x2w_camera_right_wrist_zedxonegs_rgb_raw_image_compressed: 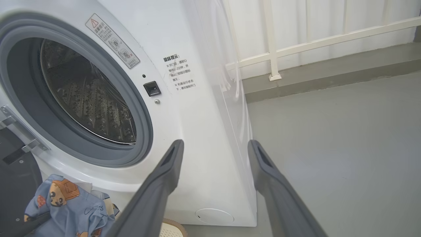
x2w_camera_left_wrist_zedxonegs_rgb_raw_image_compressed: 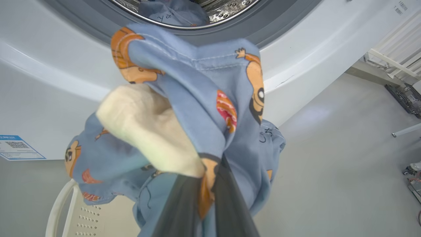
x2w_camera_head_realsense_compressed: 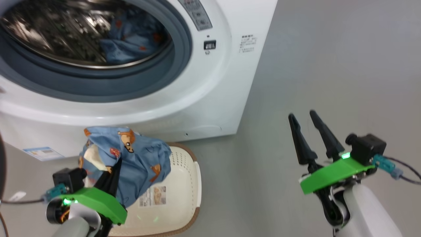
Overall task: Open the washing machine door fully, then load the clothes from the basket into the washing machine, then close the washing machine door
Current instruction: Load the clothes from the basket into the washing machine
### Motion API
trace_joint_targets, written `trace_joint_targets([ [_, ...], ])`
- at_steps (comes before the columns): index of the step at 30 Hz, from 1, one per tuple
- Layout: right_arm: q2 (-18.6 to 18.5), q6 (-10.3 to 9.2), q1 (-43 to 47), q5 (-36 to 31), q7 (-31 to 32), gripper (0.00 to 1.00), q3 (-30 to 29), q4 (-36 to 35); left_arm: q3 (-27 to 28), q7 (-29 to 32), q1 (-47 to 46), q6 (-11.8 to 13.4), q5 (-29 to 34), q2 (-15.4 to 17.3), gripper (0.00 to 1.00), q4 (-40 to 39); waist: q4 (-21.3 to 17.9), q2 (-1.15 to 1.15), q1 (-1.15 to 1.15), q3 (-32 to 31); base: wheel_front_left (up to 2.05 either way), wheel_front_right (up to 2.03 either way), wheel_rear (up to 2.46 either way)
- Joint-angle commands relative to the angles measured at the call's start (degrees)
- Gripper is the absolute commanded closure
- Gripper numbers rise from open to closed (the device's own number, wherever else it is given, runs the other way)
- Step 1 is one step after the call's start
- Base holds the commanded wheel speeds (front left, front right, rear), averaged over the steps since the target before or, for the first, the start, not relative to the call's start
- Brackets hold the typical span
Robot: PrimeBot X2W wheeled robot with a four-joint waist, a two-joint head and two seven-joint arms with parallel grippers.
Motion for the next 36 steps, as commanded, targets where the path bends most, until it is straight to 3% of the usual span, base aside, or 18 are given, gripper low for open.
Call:
trace_joint_targets([
  [1, -0.2, 0.16, 1.8, 0.7, -0.3, 0.0, 1.3, -0.9, 3.6, -0.7, 1.0, 1.2, 1.6, 2.0, 1.0, -3.2, 1.5, 0.0, 0.0, -3.1, 0.0, 0.0, 0.0],
  [21, -2.1, 0.16, 6.0, 1.2, -0.3, 0.0, 1.2, 0.2, 16.7, -0.7, 17.0, 11.1, 14.9, 2.2, 1.0, -27.3, 3.4, 0.0, 0.0, -10.4, 0.0, 0.0, 0.0],
  [36, -2.7, 0.16, 7.7, 0.8, -0.3, 0.0, 0.9, 0.4, 20.1, -0.7, 21.5, 12.1, 18.5, 1.2, 1.0, -32.8, 4.7, 0.0, 0.0, -11.9, 0.0, 0.0, 0.0],
])
